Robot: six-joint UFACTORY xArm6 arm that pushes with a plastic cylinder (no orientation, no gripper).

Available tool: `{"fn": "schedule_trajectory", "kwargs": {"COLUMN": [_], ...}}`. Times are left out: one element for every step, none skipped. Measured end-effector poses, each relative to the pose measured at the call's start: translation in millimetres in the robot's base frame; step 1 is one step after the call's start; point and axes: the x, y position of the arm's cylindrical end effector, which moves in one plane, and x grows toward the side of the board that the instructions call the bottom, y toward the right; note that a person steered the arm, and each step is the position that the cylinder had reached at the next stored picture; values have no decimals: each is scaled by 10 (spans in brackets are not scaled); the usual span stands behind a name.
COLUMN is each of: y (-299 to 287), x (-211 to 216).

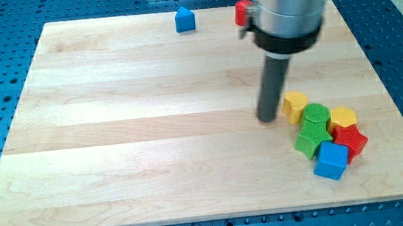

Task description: Drag the red circle below the triangle

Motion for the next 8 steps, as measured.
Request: {"fn": "schedule_trajectory", "kwargs": {"y": [187,889,1105,1036,627,1,-464,-1043], "x": [-774,-1271,-2072,-2706,-2749,-2323,-1511,-858]}}
